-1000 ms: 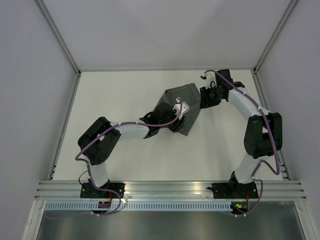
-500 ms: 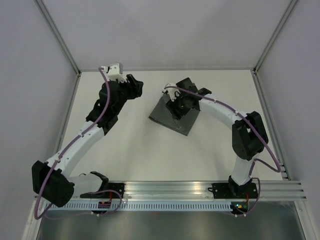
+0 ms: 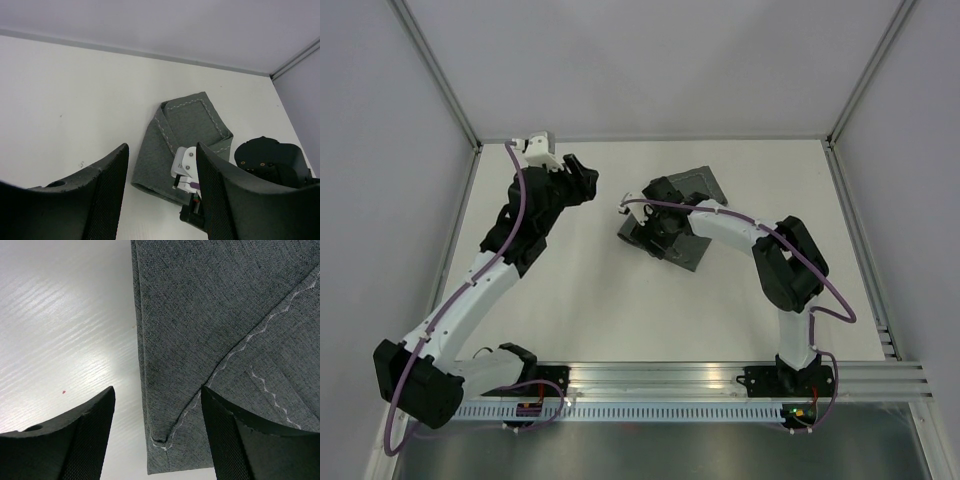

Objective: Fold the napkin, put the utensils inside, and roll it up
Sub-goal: Roll the napkin with the utensil

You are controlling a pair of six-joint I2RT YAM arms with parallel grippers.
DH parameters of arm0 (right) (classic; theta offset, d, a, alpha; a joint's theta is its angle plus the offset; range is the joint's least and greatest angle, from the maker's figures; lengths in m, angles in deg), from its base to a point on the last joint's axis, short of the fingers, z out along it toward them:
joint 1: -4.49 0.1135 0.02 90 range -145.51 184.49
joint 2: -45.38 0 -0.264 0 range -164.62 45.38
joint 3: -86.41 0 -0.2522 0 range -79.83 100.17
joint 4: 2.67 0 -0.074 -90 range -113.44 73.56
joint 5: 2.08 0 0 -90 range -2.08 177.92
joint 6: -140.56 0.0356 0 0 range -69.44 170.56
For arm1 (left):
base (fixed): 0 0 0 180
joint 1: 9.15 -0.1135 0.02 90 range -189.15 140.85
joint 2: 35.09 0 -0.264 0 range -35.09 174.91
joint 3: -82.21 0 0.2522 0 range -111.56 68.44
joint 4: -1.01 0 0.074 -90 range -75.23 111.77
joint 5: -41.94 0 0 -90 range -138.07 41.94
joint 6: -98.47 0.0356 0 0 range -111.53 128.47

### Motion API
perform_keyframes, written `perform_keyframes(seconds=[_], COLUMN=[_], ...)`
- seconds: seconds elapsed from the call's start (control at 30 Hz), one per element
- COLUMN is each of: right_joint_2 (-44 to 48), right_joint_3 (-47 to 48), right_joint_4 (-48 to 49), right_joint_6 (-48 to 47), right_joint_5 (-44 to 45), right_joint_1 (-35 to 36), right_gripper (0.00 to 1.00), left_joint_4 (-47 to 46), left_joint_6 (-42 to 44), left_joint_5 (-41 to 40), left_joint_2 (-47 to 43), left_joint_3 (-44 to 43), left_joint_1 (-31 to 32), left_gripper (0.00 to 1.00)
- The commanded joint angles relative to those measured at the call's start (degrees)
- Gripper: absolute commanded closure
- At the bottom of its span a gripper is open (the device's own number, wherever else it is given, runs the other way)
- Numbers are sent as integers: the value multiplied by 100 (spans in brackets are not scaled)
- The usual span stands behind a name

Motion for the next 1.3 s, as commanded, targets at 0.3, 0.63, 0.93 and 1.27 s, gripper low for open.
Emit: perform_keyframes(seconds=[0.3,0.63,0.93,1.27], right_joint_2=[-70,-272,-386,-509], right_joint_3=[-261,-561,-780,-956], right_joint_4=[277,426,488,409], right_joint_6=[-578,-912,-1132,-1334], right_joint_5=[59,68,200,323], right_joint_1=[73,-15,-51,-59], right_gripper=[28,32,49,78], left_joint_4=[-51,-245,-412,-702], left_joint_6=[-164,-85,-14,30], left_joint_5=[209,244,296,393], left_joint_2=[207,312,418,286], left_joint_3=[140,343,580,870], left_joint_1=[-84,-93,-93,-84], left_gripper=[38,38,39,40])
